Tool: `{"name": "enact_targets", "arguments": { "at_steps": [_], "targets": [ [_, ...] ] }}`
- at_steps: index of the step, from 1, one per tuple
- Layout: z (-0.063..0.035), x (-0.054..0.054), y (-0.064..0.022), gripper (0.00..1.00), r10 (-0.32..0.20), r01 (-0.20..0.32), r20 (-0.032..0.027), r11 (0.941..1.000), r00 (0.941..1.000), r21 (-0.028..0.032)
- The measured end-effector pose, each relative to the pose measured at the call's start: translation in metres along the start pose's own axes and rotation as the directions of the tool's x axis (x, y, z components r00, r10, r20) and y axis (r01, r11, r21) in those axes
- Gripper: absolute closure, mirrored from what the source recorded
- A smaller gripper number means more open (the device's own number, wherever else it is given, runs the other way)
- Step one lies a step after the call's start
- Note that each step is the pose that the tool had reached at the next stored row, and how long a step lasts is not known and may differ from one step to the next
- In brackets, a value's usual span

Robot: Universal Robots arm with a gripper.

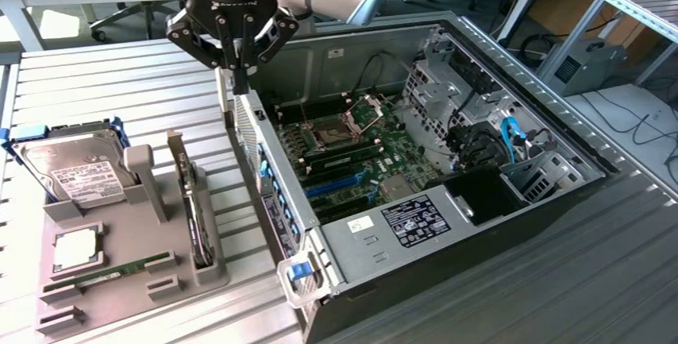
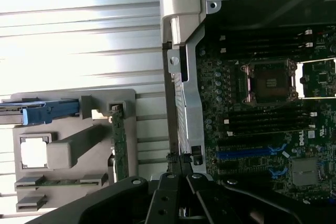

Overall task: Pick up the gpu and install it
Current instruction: 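Reach for the gpu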

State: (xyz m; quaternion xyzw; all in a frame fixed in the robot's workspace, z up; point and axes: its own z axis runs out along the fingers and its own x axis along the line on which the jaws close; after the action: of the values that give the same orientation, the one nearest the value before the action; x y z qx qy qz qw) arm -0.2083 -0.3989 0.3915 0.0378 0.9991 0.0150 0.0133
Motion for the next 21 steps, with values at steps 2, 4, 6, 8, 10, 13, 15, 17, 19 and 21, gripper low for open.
{"name": "enact_targets", "arguments": {
  "at_steps": [2, 4, 6, 8, 10, 13, 15, 17, 19, 21],
  "targets": [
    [0.0, 0.0004, 0.0, 0.89, 0.0, 0.0, 0.0, 1.0, 1.0, 0.0001],
    [0.0001, 0.0009, -0.0001, 0.89, 0.0, 0.0, 0.0, 1.0, 1.0, 0.0001],
    [0.0001, 0.0013, -0.0001, 0.89, 0.0, 0.0, 0.0, 1.0, 1.0, 0.0001],
    [0.0001, 0.0017, -0.0001, 0.89, 0.0, 0.0, 0.0, 1.0, 1.0, 0.0003],
    [0.0002, 0.0021, -0.0002, 0.89, 0.0, 0.0, 0.0, 1.0, 1.0, 0.0002],
    [0.0002, 0.0027, -0.0002, 0.89, 0.0, 0.0, 0.0, 1.0, 1.0, 0.0003],
    [0.0003, 0.0033, -0.0003, 0.89, 0.0, 0.0, 0.0001, 1.0, 1.0, 0.0004],
    [0.0003, 0.0036, -0.0003, 0.89, 0.0, 0.0, 0.0001, 1.0, 1.0, 0.0004],
    [0.0003, 0.004, -0.0003, 0.89, 0.0, 0.0, 0.0001, 1.0, 1.0, 0.0005],
    [0.0003, 0.0044, -0.0004, 0.89, 0.0, 0.0, 0.0001, 1.0, 1.0, 0.0005]
  ]
}}
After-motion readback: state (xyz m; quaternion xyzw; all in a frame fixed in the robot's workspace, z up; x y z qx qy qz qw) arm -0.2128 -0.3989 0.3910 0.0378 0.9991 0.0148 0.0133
